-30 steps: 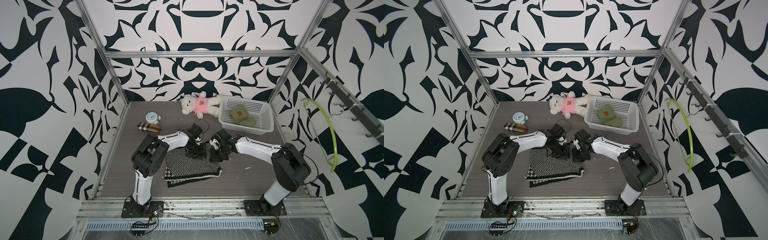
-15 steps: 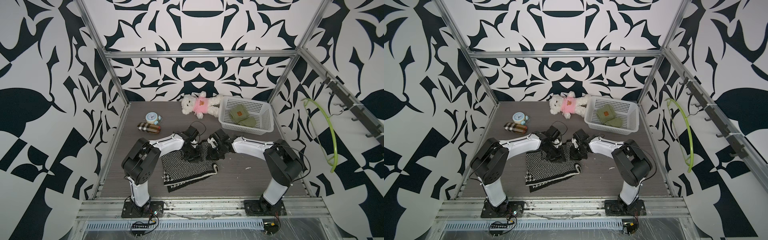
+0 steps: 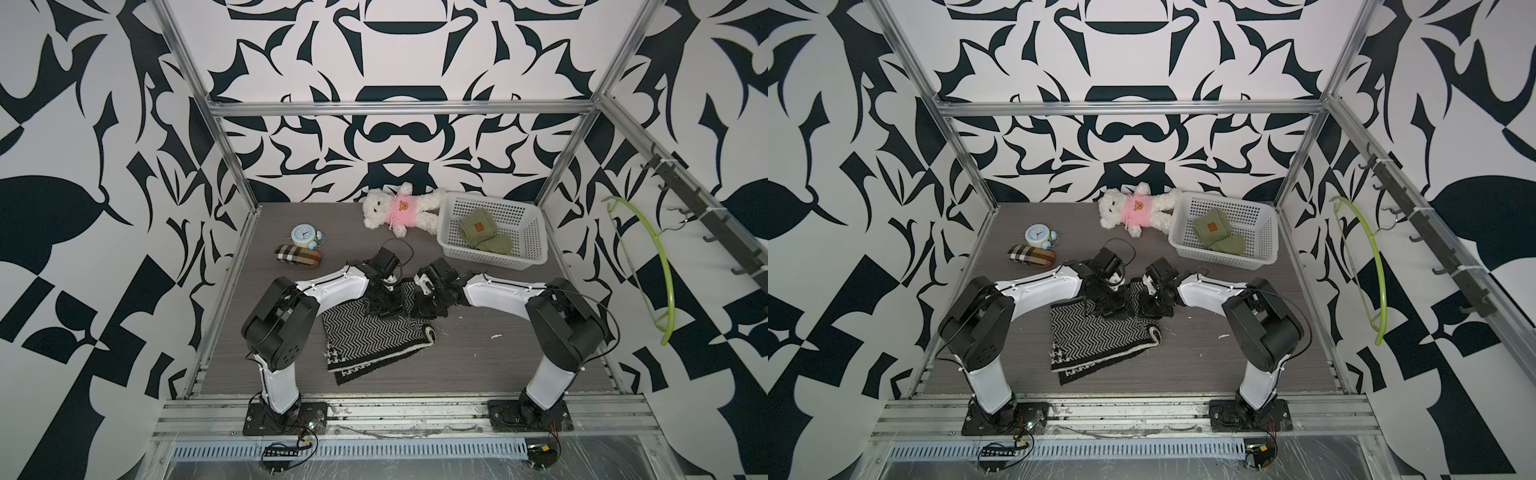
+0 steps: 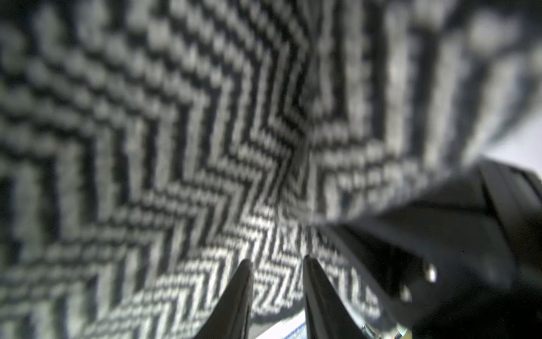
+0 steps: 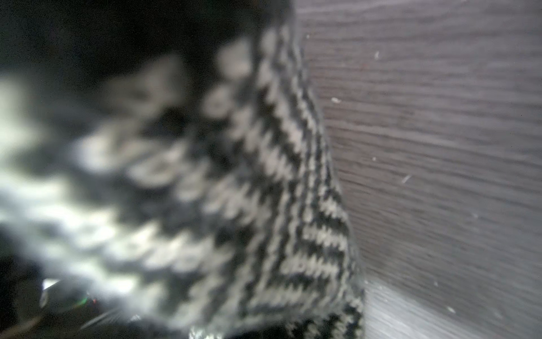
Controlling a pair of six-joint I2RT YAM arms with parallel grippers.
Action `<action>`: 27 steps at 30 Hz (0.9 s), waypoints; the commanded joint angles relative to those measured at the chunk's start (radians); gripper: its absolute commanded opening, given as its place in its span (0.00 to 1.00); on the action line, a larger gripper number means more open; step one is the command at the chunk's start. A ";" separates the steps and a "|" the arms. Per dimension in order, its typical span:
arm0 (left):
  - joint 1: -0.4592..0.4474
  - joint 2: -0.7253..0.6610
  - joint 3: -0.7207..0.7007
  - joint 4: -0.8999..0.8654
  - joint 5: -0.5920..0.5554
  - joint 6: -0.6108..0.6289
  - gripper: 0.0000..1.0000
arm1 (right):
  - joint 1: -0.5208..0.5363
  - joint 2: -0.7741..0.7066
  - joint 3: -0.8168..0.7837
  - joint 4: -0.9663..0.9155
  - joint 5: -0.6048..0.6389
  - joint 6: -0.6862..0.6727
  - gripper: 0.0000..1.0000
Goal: Roll up the scarf and place it into the basket
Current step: Roll the scarf at the center of the board.
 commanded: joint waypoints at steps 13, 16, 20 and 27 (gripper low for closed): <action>-0.007 0.186 0.092 -0.116 -0.142 -0.039 0.16 | 0.000 -0.047 -0.030 0.023 -0.007 0.021 0.08; -0.007 0.208 0.091 -0.133 -0.156 -0.041 0.16 | -0.002 -0.080 -0.035 -0.023 0.039 0.018 0.21; -0.007 0.207 0.071 -0.141 -0.167 -0.050 0.16 | -0.027 -0.155 -0.057 -0.087 0.108 0.001 0.26; -0.006 0.189 0.025 -0.135 -0.175 -0.064 0.15 | -0.030 -0.147 -0.026 -0.178 0.219 -0.035 0.12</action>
